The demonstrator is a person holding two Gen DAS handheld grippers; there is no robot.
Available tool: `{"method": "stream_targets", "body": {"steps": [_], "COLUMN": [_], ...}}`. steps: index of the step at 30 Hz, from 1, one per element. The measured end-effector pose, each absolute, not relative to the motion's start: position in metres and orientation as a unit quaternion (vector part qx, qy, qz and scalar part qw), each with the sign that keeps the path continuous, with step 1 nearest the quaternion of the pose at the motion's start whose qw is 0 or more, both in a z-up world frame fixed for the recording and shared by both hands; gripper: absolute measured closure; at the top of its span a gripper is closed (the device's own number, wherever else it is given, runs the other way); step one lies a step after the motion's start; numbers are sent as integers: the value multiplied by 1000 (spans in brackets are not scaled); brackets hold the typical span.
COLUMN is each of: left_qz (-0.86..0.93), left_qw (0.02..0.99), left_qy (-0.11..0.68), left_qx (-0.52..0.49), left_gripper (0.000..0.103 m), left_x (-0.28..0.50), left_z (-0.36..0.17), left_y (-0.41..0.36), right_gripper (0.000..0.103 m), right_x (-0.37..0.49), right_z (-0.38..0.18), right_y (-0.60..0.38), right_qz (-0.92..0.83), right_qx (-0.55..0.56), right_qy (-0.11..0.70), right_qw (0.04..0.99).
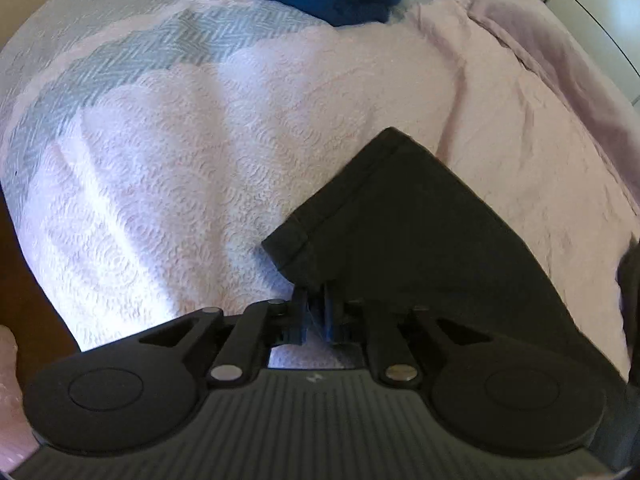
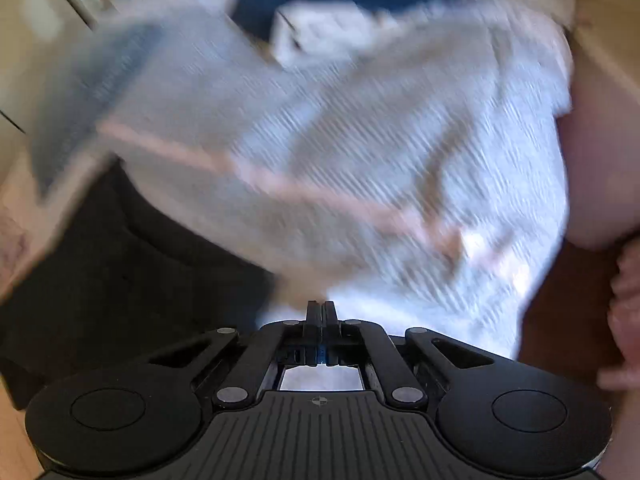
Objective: Fold clothes
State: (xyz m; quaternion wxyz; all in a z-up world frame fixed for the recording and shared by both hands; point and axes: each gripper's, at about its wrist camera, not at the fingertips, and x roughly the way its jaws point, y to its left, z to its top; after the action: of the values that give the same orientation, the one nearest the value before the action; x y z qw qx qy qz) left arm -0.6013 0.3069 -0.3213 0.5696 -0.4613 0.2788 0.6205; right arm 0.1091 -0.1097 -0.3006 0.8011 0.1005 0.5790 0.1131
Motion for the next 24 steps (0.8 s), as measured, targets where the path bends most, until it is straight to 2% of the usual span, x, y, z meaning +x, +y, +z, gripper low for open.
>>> {"method": "stream_targets", "body": {"steps": [2, 4, 5, 6, 10, 12, 17, 20, 22, 24], "left_qz": [614, 596, 587, 575, 530, 486, 406, 375, 362, 351], "left_qw": [578, 598, 606, 617, 662, 685, 724, 747, 764, 774], "left_qy": [304, 329, 339, 343, 330, 317, 288, 288, 293, 298], "left_qx": [-444, -424, -416, -413, -415, -441, -478, -467, -445, -435], "left_gripper": [94, 94, 94, 94, 90, 83, 78, 75, 71, 59], "left_x": [-597, -587, -582, -575, -527, -489, -367, -297, -253, -219], "left_z": [-315, -296, -287, -279, -260, -269, -306, -324, -333, -343], "left_y": [306, 306, 305, 304, 301, 310, 344, 371, 389, 404], "right_gripper": [101, 86, 65, 50, 49, 49, 49, 49, 49, 49], "right_x": [103, 98, 98, 98, 106, 110, 133, 154, 170, 188], "right_z": [-288, -274, -269, -265, -258, -259, -276, -285, -289, -294], "right_y": [-111, -106, -99, -93, -65, -54, -16, 3, 11, 16], "right_qz": [126, 137, 144, 151, 177, 192, 223, 236, 243, 251], "right_qx": [123, 117, 110, 102, 94, 110, 120, 108, 107, 109], "right_qy": [561, 536, 529, 523, 511, 516, 534, 542, 545, 548], "right_qw": [809, 825, 829, 833, 836, 827, 807, 800, 795, 790]}}
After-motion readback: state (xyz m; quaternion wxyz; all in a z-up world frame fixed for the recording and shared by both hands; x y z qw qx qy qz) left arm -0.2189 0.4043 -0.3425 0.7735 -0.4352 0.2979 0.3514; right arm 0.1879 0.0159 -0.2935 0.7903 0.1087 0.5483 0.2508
